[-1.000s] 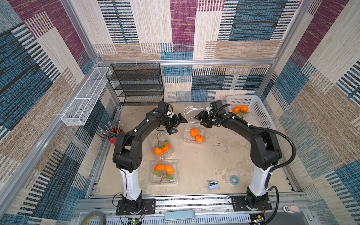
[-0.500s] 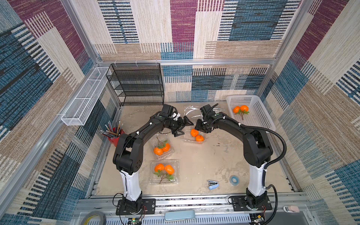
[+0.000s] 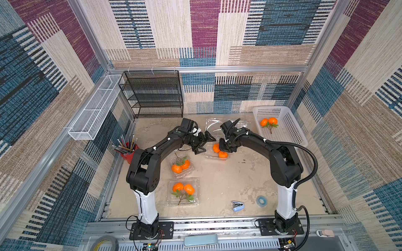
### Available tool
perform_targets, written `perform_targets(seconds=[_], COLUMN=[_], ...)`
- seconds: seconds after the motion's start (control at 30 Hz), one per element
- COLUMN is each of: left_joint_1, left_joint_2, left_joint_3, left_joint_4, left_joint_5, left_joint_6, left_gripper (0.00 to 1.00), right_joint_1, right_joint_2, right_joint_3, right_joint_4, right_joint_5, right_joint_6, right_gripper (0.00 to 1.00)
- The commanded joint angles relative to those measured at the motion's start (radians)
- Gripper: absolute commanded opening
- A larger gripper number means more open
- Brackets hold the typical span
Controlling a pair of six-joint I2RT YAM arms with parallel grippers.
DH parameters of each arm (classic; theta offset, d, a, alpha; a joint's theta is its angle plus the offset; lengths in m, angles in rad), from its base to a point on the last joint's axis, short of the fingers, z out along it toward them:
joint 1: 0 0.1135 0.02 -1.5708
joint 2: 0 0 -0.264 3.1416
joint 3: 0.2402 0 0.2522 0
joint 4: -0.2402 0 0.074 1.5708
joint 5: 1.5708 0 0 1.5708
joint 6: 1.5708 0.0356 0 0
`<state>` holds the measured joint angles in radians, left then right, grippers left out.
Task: Take oranges out of containers
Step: Pick up the orange from the packing box.
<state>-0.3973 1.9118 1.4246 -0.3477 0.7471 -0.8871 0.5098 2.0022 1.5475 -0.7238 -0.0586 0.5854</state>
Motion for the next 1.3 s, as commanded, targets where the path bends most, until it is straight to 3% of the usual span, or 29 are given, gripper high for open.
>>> perform_targets(seconds=[0.0,0.43,0.87,1.0,1.27], left_joint_1=[-0.001,0.0,-0.041,-0.073,-0.148], left_joint_2=[-0.009,-0.037,-0.077,-0.068,-0.01], left_joint_3=[-0.01,-0.018,0.06,0.115,0.273], left_joint_4=[0.024,0.026,0.042,0.039,0.003], left_joint_5=[0.018,0.021,0.034,0.031,0.028], left_joint_6=[-0.014,-0.03,-0.105,-0.141,-0.175], left_gripper=[0.99,0.99,0.99,0.99,0.99], right_joint_1=[0.004,0.008,-0.019,-0.092,-0.374], right_joint_2=[-0.014,-0.053,-0.131,-0.186,-0.345], right_joint_3=[-0.004,0.012,0.136,0.129,0.029], right_joint_4=[-0.002,-0.019,-0.089,-0.084,0.032], right_joint_5=[0.023,0.048,0.113,0.112,0.017], right_joint_6=[0.0,0.017,0.017,0.015,0.084], right_gripper=[0.26,0.0,0.0,0.0,0.0])
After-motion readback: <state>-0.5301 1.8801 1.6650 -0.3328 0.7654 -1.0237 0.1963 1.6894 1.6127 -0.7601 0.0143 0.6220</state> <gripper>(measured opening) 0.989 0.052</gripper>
